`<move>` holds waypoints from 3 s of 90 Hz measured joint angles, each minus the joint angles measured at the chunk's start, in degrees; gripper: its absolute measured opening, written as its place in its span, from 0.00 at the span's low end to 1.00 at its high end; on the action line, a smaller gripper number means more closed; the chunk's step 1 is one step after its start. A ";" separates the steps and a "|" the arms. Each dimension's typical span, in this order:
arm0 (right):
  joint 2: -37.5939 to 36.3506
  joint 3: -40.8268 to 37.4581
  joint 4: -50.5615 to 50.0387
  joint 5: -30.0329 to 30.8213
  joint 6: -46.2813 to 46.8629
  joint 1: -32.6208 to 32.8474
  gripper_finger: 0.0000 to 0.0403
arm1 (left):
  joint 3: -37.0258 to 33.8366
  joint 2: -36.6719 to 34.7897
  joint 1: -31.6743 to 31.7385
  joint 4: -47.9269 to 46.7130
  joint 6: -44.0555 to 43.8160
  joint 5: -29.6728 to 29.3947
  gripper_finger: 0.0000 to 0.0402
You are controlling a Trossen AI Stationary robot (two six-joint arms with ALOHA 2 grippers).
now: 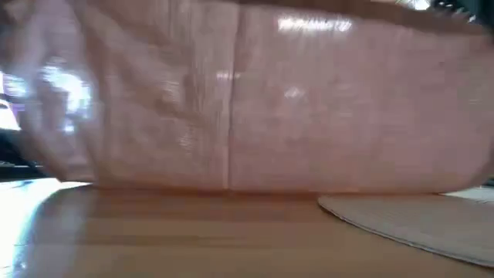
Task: Set table place
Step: Fold pink table napkin
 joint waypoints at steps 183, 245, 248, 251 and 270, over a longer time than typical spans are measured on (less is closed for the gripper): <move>11.93 -10.63 39.17 -3.09 -0.58 -37.97 0.50 | 27.01 -2.84 29.13 -22.05 33.46 -10.53 0.00; 27.10 4.39 22.39 -5.00 -0.02 -40.51 0.50 | 27.01 -2.84 29.13 -22.13 34.01 -10.27 0.00; 27.10 4.39 22.33 -5.28 -0.03 -40.50 0.48 | 27.01 -2.84 29.13 -22.13 34.01 -10.30 0.00; 27.10 4.39 22.31 -5.51 -0.03 -40.49 0.46 | 27.01 -2.84 29.13 -22.15 34.01 -10.41 0.00; 27.10 4.37 22.53 -7.20 -0.49 -40.49 0.26 | 27.01 -2.84 29.13 -22.14 34.01 -10.52 0.00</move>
